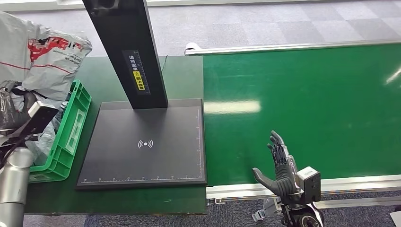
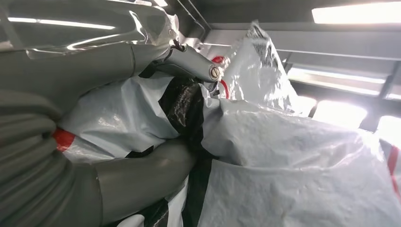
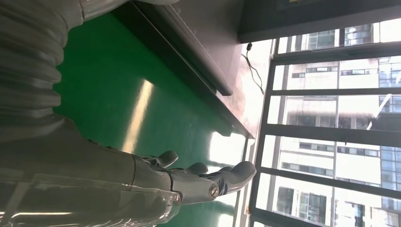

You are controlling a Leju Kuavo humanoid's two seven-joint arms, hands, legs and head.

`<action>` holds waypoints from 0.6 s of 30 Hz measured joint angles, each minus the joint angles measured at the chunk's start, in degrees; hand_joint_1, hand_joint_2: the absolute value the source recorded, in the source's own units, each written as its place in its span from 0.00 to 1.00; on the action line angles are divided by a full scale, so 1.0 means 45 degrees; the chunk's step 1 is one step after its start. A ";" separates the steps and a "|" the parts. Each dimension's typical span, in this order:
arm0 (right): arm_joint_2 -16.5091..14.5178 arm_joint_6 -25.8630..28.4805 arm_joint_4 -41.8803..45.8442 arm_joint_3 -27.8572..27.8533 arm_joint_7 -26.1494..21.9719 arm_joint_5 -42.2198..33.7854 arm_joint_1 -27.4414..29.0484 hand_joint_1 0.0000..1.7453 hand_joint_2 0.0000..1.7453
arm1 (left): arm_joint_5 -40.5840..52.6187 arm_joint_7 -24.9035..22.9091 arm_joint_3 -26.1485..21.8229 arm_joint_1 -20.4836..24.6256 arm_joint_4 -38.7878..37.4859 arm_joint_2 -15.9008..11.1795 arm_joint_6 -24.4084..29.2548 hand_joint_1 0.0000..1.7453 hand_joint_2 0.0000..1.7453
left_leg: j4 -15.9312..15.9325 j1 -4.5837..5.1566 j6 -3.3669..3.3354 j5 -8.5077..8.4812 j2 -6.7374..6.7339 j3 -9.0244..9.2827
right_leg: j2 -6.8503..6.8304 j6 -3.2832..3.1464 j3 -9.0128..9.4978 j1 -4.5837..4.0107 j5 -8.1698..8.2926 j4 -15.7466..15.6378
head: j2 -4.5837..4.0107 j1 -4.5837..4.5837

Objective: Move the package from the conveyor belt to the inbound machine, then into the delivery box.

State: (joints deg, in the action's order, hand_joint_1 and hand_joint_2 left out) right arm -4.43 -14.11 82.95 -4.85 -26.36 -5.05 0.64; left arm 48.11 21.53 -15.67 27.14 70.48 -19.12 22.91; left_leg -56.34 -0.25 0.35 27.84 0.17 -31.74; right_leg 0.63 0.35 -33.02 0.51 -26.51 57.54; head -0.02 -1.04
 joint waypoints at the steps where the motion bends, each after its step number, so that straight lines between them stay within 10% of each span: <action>1: -0.0016 -0.0004 0.0000 -0.0006 0.0000 0.0000 -0.0015 0.00 1.00 | 0.0071 -0.0023 -0.0101 0.0120 -0.0282 -0.0093 0.0024 1.00 1.00 | 0.0000 0.0000 -0.0001 0.0001 0.0001 -0.0004 | -0.0001 0.0000 0.0000 0.0000 0.0000 0.0000 | 0.0000 0.0004; 16: -0.0301 -0.0081 0.0000 -0.0110 0.0319 0.0177 -0.0223 0.00 1.00 | 0.6328 -0.4937 -0.0403 0.3506 -0.7786 -0.3231 0.0720 1.00 1.00 | 0.0001 -0.0022 0.0002 0.0003 -0.0051 -0.0013 | 0.0044 -0.0003 -0.0026 -0.0017 0.0001 0.0008 | 0.0000 0.0006; 18: -0.0358 -0.0089 0.0000 -0.0137 0.0362 0.0211 -0.0233 0.00 1.00 | 0.6523 -0.5218 -0.0415 0.3550 -0.8277 -0.3457 0.0611 0.63 1.00 | 0.0001 -0.0021 0.0003 0.0004 -0.0052 -0.0016 | 0.0043 -0.0003 -0.0026 -0.0016 -0.0001 0.0007 | 0.0000 0.0007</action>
State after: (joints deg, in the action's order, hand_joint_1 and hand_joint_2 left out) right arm -6.04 -14.51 82.95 -5.47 -24.73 -4.10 -0.40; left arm 77.46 -1.95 -17.54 43.11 33.23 -34.68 25.66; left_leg -56.34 -0.35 0.36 27.86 -0.06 -31.81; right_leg 0.83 0.34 -33.14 0.43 -26.51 57.57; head -0.02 -1.01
